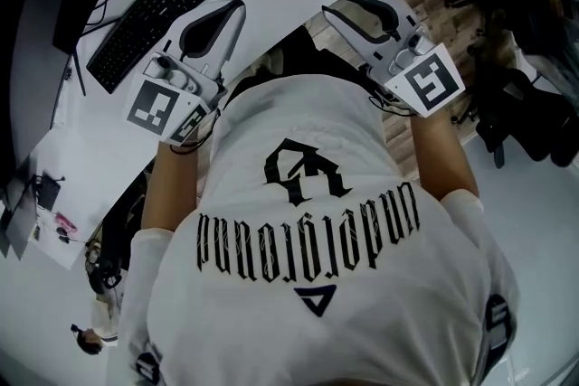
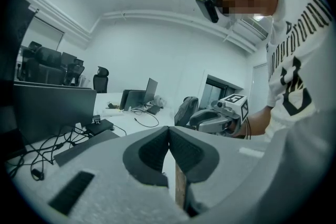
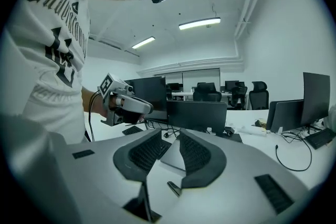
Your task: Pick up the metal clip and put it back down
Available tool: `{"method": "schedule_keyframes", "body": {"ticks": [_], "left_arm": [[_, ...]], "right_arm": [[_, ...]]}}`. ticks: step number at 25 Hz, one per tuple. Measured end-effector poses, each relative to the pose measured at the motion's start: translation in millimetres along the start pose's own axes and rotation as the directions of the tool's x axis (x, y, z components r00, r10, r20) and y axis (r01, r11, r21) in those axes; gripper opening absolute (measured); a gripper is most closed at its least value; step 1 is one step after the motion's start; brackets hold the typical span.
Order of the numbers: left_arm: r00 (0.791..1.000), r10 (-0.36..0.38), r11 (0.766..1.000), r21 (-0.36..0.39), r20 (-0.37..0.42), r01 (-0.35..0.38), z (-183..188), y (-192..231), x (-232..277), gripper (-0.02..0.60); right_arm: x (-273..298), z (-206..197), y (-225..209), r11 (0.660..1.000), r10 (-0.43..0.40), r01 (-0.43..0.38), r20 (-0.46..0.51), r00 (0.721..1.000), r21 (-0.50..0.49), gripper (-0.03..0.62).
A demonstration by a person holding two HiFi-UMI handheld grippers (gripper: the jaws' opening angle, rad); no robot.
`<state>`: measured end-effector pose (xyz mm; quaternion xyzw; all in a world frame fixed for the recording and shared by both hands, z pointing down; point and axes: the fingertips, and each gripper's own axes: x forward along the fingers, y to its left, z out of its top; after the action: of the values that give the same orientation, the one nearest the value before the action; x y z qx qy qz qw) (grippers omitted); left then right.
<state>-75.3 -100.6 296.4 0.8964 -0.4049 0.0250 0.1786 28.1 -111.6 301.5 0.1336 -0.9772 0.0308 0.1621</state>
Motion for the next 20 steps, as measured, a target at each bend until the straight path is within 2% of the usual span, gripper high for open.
{"method": "schedule_keyframes", "body": {"ticks": [7, 20], "left_arm": [[0.999, 0.01, 1.0, -0.021, -0.046, -0.011, -28.8, 26.2, 24.9, 0.015], [0.993, 0.011, 0.998, -0.065, -0.115, -0.019, -91.8, 66.4, 58.0, 0.015]], "right_arm": [[30.2, -44.7, -26.7, 0.997, 0.071, -0.069, -0.079, 0.994, 0.029, 0.092], [83.4, -121.3, -53.9, 0.983, 0.127, -0.104, -0.148, 0.981, 0.152, 0.104]]}}
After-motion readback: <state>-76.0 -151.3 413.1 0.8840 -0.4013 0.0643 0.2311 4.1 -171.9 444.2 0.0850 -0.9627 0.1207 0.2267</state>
